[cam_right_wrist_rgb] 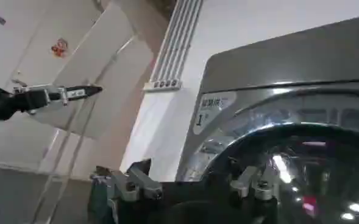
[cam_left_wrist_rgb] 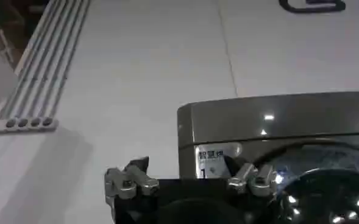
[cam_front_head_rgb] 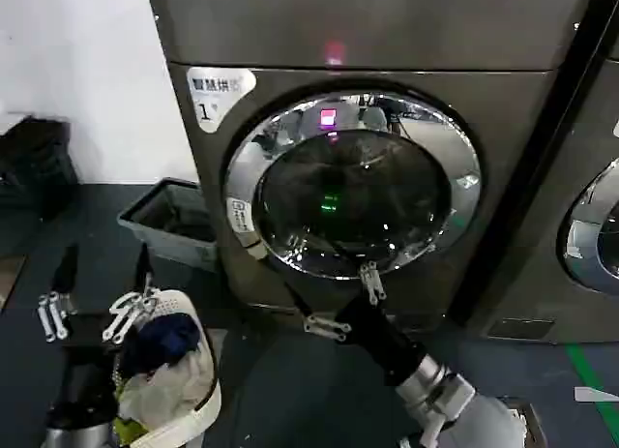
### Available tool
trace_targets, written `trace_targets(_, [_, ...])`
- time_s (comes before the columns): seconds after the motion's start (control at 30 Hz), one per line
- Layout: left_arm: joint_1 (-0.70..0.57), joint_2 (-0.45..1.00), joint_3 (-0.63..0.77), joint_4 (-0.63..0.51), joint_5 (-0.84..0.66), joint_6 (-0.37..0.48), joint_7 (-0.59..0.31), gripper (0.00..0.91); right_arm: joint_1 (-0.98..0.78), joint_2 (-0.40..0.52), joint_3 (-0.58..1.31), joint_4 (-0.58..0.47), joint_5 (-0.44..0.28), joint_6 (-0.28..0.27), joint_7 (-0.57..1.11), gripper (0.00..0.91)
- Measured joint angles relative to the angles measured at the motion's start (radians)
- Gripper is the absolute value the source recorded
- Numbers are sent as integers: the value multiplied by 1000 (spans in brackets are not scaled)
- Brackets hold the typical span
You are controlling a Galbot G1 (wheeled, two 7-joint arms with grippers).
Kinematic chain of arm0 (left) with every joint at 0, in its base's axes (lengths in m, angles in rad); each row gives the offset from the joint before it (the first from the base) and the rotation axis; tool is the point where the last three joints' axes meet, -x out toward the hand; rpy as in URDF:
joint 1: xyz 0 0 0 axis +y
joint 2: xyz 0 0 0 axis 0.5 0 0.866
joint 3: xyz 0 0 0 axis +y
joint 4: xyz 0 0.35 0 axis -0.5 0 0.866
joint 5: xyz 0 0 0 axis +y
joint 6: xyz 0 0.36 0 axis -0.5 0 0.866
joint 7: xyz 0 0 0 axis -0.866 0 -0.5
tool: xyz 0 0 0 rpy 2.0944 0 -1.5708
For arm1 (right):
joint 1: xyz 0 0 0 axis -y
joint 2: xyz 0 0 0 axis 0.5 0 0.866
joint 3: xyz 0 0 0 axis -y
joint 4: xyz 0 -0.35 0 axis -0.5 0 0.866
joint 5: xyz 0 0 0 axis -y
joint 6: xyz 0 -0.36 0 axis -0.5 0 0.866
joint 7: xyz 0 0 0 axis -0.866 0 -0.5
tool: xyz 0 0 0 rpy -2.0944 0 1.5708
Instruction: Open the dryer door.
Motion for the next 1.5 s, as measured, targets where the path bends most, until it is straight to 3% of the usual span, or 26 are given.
trace_targets(0.23, [11, 2, 3, -22, -1, 12, -3, 907, 116, -50, -44, -145, 103, -56, -43, 907])
trace_targets(0.43, [24, -1, 10, -32, 0, 10, -7, 907, 233, -69, -100, -252, 140, -58, -59, 907])
trace_targets(1.0, [25, -6, 8, -37, 2, 6, -10, 907, 514, -26, -285, -525, 143, -60, -63, 907])
trace_targets(1.5, [22, -5, 7, -24, -17, 8, -7, 907, 648, 28, -350, -678, 119, -54, -69, 907])
